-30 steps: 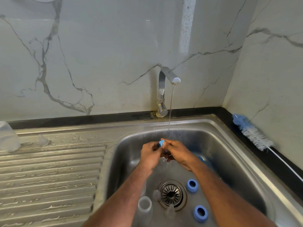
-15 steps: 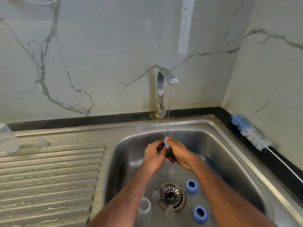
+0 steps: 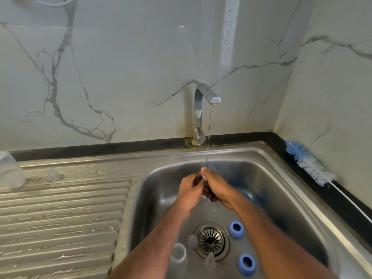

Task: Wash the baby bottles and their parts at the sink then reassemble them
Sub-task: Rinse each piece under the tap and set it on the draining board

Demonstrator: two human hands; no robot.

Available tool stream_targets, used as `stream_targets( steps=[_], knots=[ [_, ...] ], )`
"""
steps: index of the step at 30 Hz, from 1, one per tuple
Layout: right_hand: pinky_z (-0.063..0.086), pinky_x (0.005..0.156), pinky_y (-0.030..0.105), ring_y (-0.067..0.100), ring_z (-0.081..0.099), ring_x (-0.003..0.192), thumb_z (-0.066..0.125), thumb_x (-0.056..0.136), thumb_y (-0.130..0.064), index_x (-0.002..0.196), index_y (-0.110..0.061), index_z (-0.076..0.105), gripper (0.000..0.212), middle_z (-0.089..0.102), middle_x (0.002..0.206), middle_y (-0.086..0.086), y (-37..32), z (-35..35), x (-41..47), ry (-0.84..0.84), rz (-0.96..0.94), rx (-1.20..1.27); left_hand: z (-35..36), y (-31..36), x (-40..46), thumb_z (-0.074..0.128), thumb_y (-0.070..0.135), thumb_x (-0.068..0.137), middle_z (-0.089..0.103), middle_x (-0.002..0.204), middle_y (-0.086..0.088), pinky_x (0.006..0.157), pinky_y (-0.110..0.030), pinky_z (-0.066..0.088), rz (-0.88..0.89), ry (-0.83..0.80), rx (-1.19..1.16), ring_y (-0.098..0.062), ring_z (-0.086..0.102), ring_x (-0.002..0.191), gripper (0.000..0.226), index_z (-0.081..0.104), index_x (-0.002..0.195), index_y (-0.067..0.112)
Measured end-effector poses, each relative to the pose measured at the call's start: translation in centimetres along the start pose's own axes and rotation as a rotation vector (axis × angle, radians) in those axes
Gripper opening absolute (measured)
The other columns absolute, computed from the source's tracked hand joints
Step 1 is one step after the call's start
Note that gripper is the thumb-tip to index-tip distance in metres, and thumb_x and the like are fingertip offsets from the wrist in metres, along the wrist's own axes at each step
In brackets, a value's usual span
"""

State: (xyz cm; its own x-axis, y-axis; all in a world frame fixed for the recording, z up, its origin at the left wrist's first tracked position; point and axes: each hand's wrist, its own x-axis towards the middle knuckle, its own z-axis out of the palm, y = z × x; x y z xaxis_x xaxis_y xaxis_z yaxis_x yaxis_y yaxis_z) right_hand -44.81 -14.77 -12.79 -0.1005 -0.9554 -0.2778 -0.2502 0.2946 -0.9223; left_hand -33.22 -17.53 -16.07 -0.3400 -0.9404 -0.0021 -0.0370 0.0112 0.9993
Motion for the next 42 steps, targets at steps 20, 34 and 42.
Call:
stream_targets(
  steps=[20, 34, 42],
  knots=[
    [0.058, 0.087, 0.036, 0.008, 0.063, 0.105, 0.057, 0.101, -0.038, 0.127, -0.029, 0.065, 0.028, 0.069, 0.114, -0.008, 0.8, -1.6, 0.3, 0.039, -0.173, -0.218, -0.6, 1.4, -0.2, 0.042, 0.025, 0.108, 0.070, 0.080, -0.011, 0.055, -0.028, 0.048, -0.357, -0.005, -0.345, -0.017, 0.064, 0.064, 0.035, 0.066, 0.113, 0.000],
    [0.061, 0.089, 0.044, 0.023, 0.071, 0.101, 0.063, 0.100, -0.028, 0.111, -0.021, 0.072, 0.017, 0.074, 0.107, 0.007, 1.6, -2.1, 1.2, 0.019, 0.003, 0.020, -0.5, 0.8, -0.3, 0.053, 0.017, 0.104, 0.075, 0.094, -0.021, 0.059, -0.027, 0.053, -0.251, 0.082, -0.105, -0.016, 0.068, 0.064, 0.021, 0.071, 0.100, 0.007],
    [0.051, 0.086, 0.025, 0.015, 0.063, 0.110, 0.080, 0.085, -0.021, 0.140, -0.018, 0.055, 0.061, 0.064, 0.130, 0.002, 2.0, -1.1, 1.4, 0.079, -0.119, -0.422, -1.5, 0.4, 0.2, 0.061, 0.007, 0.092, 0.072, 0.103, -0.011, 0.080, -0.045, 0.060, -0.266, 0.306, 0.076, -0.030, 0.071, 0.097, 0.017, 0.072, 0.093, 0.020]
  ],
)
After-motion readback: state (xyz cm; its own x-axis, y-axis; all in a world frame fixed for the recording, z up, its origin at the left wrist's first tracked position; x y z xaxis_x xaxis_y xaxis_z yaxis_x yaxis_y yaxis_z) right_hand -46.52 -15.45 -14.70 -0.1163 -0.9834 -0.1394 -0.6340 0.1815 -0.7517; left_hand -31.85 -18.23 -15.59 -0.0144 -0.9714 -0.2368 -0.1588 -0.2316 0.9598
